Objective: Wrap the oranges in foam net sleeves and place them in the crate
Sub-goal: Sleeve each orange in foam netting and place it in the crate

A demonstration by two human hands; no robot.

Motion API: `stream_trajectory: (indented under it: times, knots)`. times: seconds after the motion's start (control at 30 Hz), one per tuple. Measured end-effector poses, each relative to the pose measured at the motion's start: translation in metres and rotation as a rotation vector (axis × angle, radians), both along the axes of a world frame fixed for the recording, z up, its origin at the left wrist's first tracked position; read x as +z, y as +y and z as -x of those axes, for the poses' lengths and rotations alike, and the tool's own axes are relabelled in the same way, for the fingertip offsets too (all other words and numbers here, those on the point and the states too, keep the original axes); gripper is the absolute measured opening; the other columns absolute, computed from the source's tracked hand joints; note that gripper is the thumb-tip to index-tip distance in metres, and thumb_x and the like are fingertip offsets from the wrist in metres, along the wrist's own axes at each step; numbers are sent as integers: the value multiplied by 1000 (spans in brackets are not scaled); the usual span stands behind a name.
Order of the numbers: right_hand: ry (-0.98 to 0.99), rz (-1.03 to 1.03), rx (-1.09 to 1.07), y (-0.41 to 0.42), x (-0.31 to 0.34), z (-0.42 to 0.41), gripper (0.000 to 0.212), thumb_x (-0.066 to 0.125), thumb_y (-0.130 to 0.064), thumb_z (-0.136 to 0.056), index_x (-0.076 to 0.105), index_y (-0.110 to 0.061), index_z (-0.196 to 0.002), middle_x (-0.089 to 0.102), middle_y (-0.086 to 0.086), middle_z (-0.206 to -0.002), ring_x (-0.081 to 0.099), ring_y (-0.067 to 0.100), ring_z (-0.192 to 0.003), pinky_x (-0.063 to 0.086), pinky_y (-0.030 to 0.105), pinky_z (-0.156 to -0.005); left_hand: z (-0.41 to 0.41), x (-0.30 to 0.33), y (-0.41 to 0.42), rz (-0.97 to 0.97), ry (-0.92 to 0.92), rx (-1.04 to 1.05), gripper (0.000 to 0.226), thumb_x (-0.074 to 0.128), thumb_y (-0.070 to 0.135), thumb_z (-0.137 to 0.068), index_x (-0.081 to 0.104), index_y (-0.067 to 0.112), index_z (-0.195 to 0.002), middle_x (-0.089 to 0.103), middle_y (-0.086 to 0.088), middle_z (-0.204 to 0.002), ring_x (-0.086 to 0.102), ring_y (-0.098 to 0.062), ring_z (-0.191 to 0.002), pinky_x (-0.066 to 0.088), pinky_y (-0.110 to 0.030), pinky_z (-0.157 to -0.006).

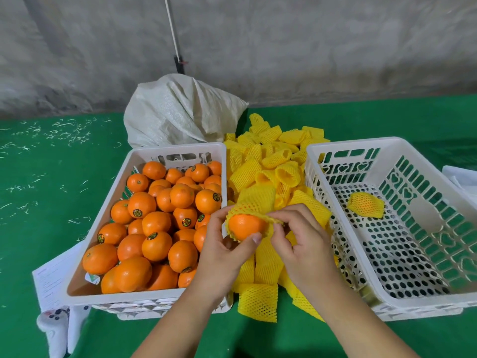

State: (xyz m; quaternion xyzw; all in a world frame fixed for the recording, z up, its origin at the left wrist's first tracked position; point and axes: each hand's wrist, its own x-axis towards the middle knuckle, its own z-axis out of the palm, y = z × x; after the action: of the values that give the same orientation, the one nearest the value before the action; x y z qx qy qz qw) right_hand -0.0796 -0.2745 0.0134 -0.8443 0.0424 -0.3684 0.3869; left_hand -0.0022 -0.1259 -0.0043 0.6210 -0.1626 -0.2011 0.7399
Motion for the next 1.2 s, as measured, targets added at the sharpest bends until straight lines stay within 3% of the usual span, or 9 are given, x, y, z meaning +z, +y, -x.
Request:
stream_trajectory:
  times: [0.17,0.27,0.4,0.6,0.7,0.83,0.93,1.03,1.2]
  knots:
    - [-39,111,25,16,-6,-4,20,58,-14,-95,68,-7,-111,59,0,-110,60,14,-101,51,23,-84,6,-4,-9,48,103,165,69,91,38,-67,54,30,-124,75,-10,-112,73,-28,-106,62,-43,-88]
    - [17,-47,-25,15,-4,-7,37,61,-8,-91,59,-19,-126,48,-12,-121,54,2,-113,45,14,-91,9,-6,-9,174,233,71,72,91,33,-72,49,33,-130,73,-10,-122,71,-33,-116,61,-51,-93]
    - [61,-53,-11,5,-1,-6,44,55,0,-82,61,-20,-121,47,-18,-117,50,-6,-110,41,7,-86,3,-4,-2,131,83,-104,70,83,18,-83,49,43,-139,64,-12,-137,66,-37,-124,57,-54,-101]
    - [32,60,26,22,0,-1,23,56,-13,-90,71,-11,-106,59,-3,-107,56,5,-94,47,16,-72,-3,-4,-7,63,49,242,59,79,27,-71,60,36,-126,71,-11,-123,70,-38,-111,59,-60,-93]
    - [148,-334,84,37,4,6,27,63,-39,-88,62,-32,-115,57,-14,-108,59,8,-98,47,16,-79,-1,-11,-4,56,29,263,60,77,24,-68,60,41,-123,71,-9,-122,69,-38,-112,59,-56,-94]
    - [403,-1034,256,42,13,2,67,71,-76,-66,47,-60,-128,67,-27,-120,65,3,-114,53,29,-94,8,-7,-1,-107,-339,160,66,79,27,-79,48,45,-135,59,17,-131,62,-8,-122,55,-24,-94]
    - [306,-1204,342,38,15,-1,71,84,-53,-75,53,-41,-137,70,-8,-130,66,17,-122,53,43,-100,1,-10,7,-169,-414,60,73,72,5,-86,54,52,-139,59,9,-136,65,-19,-122,56,-32,-96]
    - [184,-1209,289,29,14,0,73,88,-33,-78,51,-28,-141,69,2,-131,67,23,-121,52,49,-102,-10,-6,17,-157,-472,128,57,67,1,-98,71,54,-118,71,7,-107,74,-19,-89,59,-25,-75]
    - [101,-1194,242,22,12,-5,87,93,-48,-68,52,-31,-142,70,3,-129,70,16,-109,54,29,-75,9,-6,1,-216,-559,229,26,70,26,-90,68,47,-105,66,9,-91,65,-16,-78,51,-27,-67]
